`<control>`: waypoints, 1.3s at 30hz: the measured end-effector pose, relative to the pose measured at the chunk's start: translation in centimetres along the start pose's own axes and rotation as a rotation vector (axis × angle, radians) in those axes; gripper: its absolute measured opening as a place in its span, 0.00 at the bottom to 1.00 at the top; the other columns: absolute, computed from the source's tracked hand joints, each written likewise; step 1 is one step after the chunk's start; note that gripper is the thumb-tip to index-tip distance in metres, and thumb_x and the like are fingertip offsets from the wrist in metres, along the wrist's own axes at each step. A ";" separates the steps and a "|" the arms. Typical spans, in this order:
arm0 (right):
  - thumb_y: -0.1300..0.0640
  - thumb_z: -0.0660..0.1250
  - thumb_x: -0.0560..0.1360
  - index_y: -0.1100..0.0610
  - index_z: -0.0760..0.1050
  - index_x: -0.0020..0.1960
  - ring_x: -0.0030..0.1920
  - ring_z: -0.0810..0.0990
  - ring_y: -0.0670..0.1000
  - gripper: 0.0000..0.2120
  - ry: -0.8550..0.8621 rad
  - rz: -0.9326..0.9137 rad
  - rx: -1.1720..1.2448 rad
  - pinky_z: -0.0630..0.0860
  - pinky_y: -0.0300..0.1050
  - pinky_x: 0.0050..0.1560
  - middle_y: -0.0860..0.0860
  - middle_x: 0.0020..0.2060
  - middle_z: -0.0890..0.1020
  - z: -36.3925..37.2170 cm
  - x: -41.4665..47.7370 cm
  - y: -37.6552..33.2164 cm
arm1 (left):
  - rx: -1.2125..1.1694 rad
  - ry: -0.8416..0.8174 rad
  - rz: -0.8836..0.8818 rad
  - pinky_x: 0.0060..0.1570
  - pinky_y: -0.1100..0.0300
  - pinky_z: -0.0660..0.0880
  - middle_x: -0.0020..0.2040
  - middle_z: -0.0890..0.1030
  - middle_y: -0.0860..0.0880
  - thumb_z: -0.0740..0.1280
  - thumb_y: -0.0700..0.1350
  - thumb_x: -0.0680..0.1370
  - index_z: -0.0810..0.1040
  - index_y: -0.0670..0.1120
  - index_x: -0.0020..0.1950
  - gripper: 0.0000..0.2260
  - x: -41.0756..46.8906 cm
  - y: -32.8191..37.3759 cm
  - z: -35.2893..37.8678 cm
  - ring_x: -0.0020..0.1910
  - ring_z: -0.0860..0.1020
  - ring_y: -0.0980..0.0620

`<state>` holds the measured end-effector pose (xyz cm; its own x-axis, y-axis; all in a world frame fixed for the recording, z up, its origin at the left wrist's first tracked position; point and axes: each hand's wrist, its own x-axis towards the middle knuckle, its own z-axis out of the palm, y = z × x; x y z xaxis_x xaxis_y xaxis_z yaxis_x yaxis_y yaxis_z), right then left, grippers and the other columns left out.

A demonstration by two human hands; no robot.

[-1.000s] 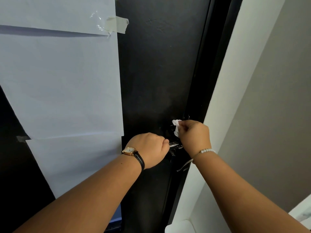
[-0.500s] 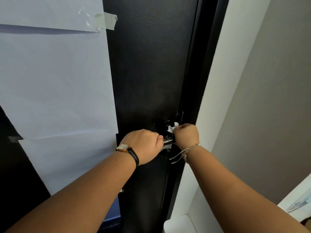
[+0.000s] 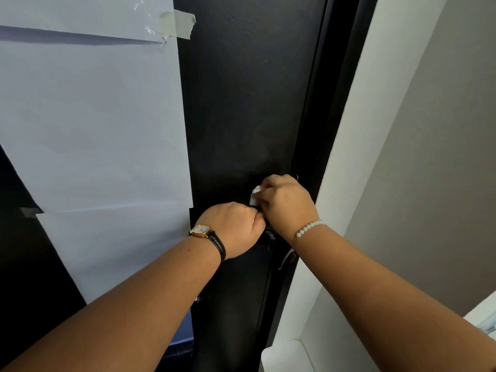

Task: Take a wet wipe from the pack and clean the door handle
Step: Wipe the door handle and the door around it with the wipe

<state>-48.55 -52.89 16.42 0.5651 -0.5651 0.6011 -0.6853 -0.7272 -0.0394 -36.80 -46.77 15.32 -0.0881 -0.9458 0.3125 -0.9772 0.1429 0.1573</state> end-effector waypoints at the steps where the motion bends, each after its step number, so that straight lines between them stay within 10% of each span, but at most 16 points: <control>1: 0.61 0.74 0.65 0.56 0.83 0.37 0.40 0.79 0.58 0.01 -0.051 -0.059 -0.050 0.77 0.47 0.36 0.54 0.38 0.83 0.0 0.4 0.1 | -0.002 -0.001 0.003 0.29 0.59 0.64 0.29 0.68 0.53 0.51 0.51 0.80 0.70 0.50 0.35 0.17 0.0 0.0 0.0 0.30 0.71 0.53; 6: 0.48 0.59 0.75 0.41 0.79 0.51 0.49 0.70 0.53 0.11 -0.241 -0.273 -0.193 0.67 0.49 0.46 0.40 0.53 0.81 -1.2 1.3 1.3 | -0.009 0.002 0.004 0.27 0.60 0.62 0.31 0.71 0.53 0.50 0.51 0.81 0.74 0.48 0.40 0.17 -0.2 -0.2 -0.2 0.31 0.72 0.52; 11: 0.49 0.53 0.71 0.47 0.81 0.51 0.47 0.70 0.50 0.19 -0.284 -0.284 -0.043 0.72 0.44 0.45 0.42 0.52 0.82 -1.3 1.2 2.1 | -0.010 -0.007 -0.006 0.33 0.58 0.66 0.35 0.74 0.50 0.50 0.51 0.81 0.75 0.47 0.41 0.18 -0.4 -0.1 -0.3 0.35 0.74 0.50; 15: 0.51 0.63 0.71 0.54 0.82 0.48 0.52 0.78 0.54 0.11 -0.159 0.065 0.142 0.74 0.44 0.52 0.52 0.49 0.83 -0.8 1.0 2.5 | -0.007 -0.013 -0.007 0.33 0.58 0.65 0.32 0.71 0.52 0.50 0.51 0.80 0.72 0.48 0.38 0.17 -0.3 -0.2 -0.2 0.34 0.73 0.50; 24: 0.61 0.68 0.73 0.60 0.78 0.45 0.37 0.76 0.49 0.03 0.131 0.714 0.580 0.67 0.29 0.33 0.52 0.37 0.79 0.7 -2.2 1.9 | -0.015 -0.019 -0.001 0.33 0.58 0.69 0.31 0.71 0.53 0.49 0.51 0.81 0.74 0.49 0.39 0.18 -0.1 -0.2 0.1 0.33 0.73 0.52; 32: 0.67 0.63 0.73 0.61 0.78 0.42 0.37 0.77 0.55 0.05 0.194 0.916 0.729 0.75 0.46 0.40 0.55 0.34 0.78 3.8 -3.4 0.7 | 0.004 -0.021 -0.009 0.30 0.60 0.66 0.31 0.69 0.53 0.48 0.51 0.81 0.73 0.48 0.40 0.18 -0.1 0.0 0.0 0.32 0.71 0.53; 39: 0.68 0.59 0.74 0.55 0.74 0.41 0.33 0.73 0.47 0.10 0.308 1.050 0.967 0.71 0.37 0.34 0.49 0.32 0.75 5.3 -3.4 -0.8 | 0.015 -0.016 -0.002 0.28 0.62 0.63 0.30 0.67 0.54 0.49 0.50 0.81 0.70 0.50 0.40 0.15 -0.1 0.0 0.2 0.31 0.69 0.55</control>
<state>-47.48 -52.41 10.21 -0.1935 -0.9763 0.0972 -0.0726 -0.0846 -0.9938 -36.79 -46.75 15.09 -0.0888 -0.9506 0.2976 -0.9801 0.1367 0.1440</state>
